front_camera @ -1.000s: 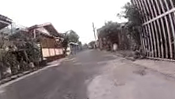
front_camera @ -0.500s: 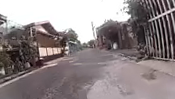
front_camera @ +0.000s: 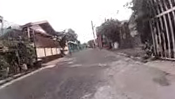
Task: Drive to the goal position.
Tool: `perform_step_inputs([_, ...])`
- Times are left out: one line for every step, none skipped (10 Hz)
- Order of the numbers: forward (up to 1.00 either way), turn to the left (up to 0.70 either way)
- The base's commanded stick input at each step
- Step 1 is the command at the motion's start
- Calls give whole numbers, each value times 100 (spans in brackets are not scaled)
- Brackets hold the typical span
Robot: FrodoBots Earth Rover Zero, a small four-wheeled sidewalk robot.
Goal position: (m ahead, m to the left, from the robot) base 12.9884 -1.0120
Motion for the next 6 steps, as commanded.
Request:
perform_step_inputs([70,0])
perform_step_inputs([70,0])
perform_step_inputs([70,0])
perform_step_inputs([70,0])
perform_step_inputs([70,0])
perform_step_inputs([70,0])
